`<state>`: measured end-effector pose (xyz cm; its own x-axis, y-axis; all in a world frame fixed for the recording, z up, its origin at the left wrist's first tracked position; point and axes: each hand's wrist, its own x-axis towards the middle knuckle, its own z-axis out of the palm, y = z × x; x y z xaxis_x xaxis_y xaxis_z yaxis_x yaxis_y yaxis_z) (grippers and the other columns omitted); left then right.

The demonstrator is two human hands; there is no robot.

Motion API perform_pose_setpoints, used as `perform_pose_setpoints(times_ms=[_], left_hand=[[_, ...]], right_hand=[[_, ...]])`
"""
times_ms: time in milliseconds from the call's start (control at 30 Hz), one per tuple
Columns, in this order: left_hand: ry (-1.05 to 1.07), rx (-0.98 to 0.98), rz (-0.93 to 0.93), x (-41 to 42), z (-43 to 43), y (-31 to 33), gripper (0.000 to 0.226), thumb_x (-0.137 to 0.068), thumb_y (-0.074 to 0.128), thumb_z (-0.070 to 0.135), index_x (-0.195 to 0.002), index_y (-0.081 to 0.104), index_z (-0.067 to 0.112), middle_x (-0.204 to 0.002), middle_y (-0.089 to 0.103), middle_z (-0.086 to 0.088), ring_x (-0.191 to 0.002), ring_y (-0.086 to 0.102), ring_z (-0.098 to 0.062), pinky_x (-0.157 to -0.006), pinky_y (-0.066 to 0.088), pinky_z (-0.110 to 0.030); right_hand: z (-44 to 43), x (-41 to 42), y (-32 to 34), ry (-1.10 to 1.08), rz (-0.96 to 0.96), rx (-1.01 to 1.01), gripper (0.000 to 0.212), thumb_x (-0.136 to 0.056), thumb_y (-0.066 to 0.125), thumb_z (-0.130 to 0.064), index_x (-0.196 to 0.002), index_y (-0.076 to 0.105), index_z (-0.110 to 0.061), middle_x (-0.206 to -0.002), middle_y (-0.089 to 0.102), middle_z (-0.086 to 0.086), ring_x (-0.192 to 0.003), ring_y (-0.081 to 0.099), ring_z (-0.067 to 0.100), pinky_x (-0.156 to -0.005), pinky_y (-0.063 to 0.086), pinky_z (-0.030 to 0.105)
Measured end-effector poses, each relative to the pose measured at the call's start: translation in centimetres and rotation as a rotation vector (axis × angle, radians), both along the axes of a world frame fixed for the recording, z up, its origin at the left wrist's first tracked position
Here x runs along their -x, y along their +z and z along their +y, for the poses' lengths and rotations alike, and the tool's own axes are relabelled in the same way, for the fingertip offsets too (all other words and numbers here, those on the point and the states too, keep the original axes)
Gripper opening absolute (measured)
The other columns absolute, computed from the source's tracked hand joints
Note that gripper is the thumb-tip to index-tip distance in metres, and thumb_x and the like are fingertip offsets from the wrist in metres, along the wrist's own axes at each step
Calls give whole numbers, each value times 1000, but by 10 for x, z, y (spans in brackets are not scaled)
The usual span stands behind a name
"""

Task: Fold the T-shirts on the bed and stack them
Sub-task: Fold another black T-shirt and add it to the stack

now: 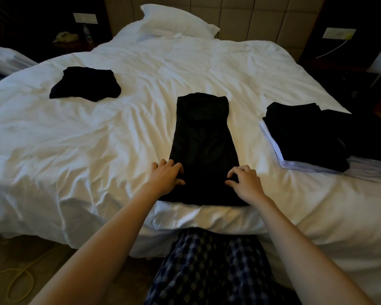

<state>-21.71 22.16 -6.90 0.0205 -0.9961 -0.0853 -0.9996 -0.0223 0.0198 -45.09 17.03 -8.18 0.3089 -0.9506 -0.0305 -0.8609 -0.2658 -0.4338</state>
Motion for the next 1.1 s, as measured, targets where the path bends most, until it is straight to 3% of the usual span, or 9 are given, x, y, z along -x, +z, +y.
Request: perform_pose_setpoints(times_ms=[200, 400, 467, 533, 633, 733, 867, 1000, 1100], left_hand=[[93, 42, 72, -6, -2, -1, 35, -93, 46, 46, -115, 49, 18, -123, 45, -6, -118, 35, -29, -99, 26, -41], [315, 199, 112, 2, 3, -7, 42, -95, 48, 40, -125, 42, 11, -127, 41, -13, -117, 39, -32, -99, 29, -43], [383, 266, 261, 4, 7, -11, 51, -93, 53, 38, -131, 37, 8, -128, 40, -16, -117, 42, -33, -97, 34, -40], [517, 289, 583, 1, 12, -12, 60, -90, 59, 35, -133, 33, 2, -129, 42, -18, -117, 45, -34, -93, 39, -37], [640, 137, 920, -4, 17, -16, 57, -84, 64, 46, -115, 49, 0, -105, 60, -10, -94, 59, -27, -68, 47, -30], [663, -9, 1111, -5, 23, -19, 53, -81, 68, 44, -105, 60, -2, -97, 64, -10, -93, 62, -26, -81, 52, -35], [689, -81, 1073, -8, 30, -22, 42, -81, 73, 30, -103, 59, -4, -91, 60, -11, -81, 59, -23, -82, 50, -35], [684, -304, 1042, -17, 40, -18, 50, -79, 74, 16, -116, 53, -8, -108, 59, -16, -99, 60, -29, -87, 51, -36], [635, -336, 972, -20, 43, -19, 48, -80, 73, 17, -117, 55, -8, -114, 62, -17, -103, 61, -30, -90, 52, -37]], right_hand=[[-2, 1, -3, -104, -149, 19, 10, -96, 52, -25, -96, 52, -15, -114, 48, 7, -104, 50, 27, -81, 41, 33], [-3, -2, -6, -236, -306, 21, 31, -91, 60, -26, -113, 46, -8, -118, 49, 11, -100, 51, 25, -75, 37, 27], [-1, -2, -4, -330, -436, -58, 49, -88, 66, -26, -124, 40, -6, -128, 47, 13, -112, 50, 28, -80, 38, 27], [0, 1, -1, -462, -557, -228, 60, -83, 71, -27, -129, 39, -4, -131, 48, 13, -116, 51, 30, -84, 41, 29], [0, 10, 0, -529, -764, -564, 59, -76, 78, -25, -121, 52, 2, -115, 61, 15, -104, 58, 29, -86, 49, 35], [4, 13, -8, -548, -819, -673, 61, -76, 77, -18, -125, 50, 7, -105, 63, 16, -104, 58, 32, -92, 47, 41], [9, 10, -11, -562, -711, -645, 63, -78, 75, -12, -131, 45, 6, -128, 54, 17, -118, 51, 35, -97, 44, 42], [14, 15, -3, -449, -397, -667, 58, -80, 70, -12, -129, 45, 5, -129, 51, 17, -118, 50, 34, -95, 44, 40], [17, 17, 2, -380, -261, -625, 62, -75, 75, -23, -124, 48, 4, -123, 55, 16, -111, 56, 32, -92, 49, 39]])
